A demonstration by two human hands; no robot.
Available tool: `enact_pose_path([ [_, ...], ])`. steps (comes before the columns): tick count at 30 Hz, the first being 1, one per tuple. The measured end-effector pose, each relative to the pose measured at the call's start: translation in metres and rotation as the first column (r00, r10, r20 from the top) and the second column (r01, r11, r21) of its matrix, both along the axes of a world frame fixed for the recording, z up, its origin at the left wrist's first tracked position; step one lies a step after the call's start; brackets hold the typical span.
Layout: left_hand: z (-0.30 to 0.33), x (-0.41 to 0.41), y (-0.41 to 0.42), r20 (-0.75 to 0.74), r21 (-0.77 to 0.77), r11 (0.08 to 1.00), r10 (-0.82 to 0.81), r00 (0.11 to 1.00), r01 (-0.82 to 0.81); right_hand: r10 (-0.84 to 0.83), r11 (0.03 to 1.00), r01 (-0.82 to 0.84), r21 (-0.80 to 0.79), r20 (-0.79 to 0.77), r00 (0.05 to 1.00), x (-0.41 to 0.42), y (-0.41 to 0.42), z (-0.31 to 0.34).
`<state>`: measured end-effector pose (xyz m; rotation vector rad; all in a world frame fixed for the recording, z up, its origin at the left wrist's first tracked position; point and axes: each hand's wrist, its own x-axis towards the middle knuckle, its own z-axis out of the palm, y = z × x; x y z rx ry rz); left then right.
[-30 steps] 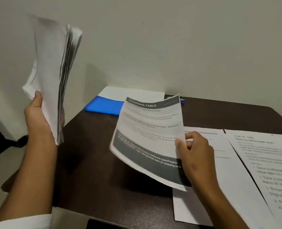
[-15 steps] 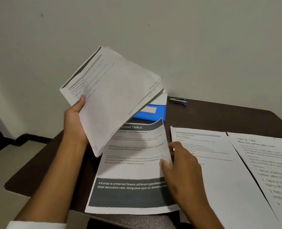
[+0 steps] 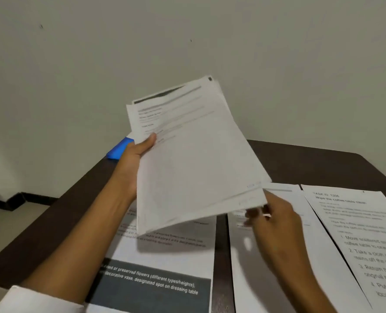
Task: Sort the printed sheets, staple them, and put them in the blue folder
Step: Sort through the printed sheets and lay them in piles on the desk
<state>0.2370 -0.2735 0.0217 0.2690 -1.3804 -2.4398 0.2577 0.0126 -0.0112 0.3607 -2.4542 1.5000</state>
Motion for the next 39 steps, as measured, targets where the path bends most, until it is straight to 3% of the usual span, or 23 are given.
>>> enact_pose_path([
  [2,-0.010,-0.005,0.011,0.010,-0.017,0.999,-0.045,0.999,0.045,0.093,0.956,-0.024,-0.293,0.224,0.970,-0.018,0.014,0.010],
  [4,-0.020,-0.010,0.019,0.024,-0.024,0.996,-0.090,0.996,0.091,0.236,0.887,-0.041,-0.459,0.375,0.896,-0.035,0.022,0.018],
  [6,-0.029,-0.013,0.022,0.047,-0.038,0.992,-0.116,0.992,0.118,0.251,0.902,-0.058,-0.427,0.412,0.876,-0.044,0.024,0.022],
  [9,-0.040,-0.016,0.024,0.072,-0.011,0.991,-0.136,0.988,0.137,0.173,0.974,-0.125,-0.189,0.261,0.950,-0.048,0.022,0.014],
  [13,-0.040,-0.013,0.033,0.065,-0.016,0.987,-0.159,0.985,0.160,0.108,0.986,-0.082,-0.148,0.172,0.979,-0.051,0.016,-0.004],
  [39,-0.033,-0.011,0.052,0.119,0.043,0.989,-0.148,0.982,0.144,0.104,0.956,-0.060,-0.287,0.144,0.984,-0.059,0.021,-0.025],
])
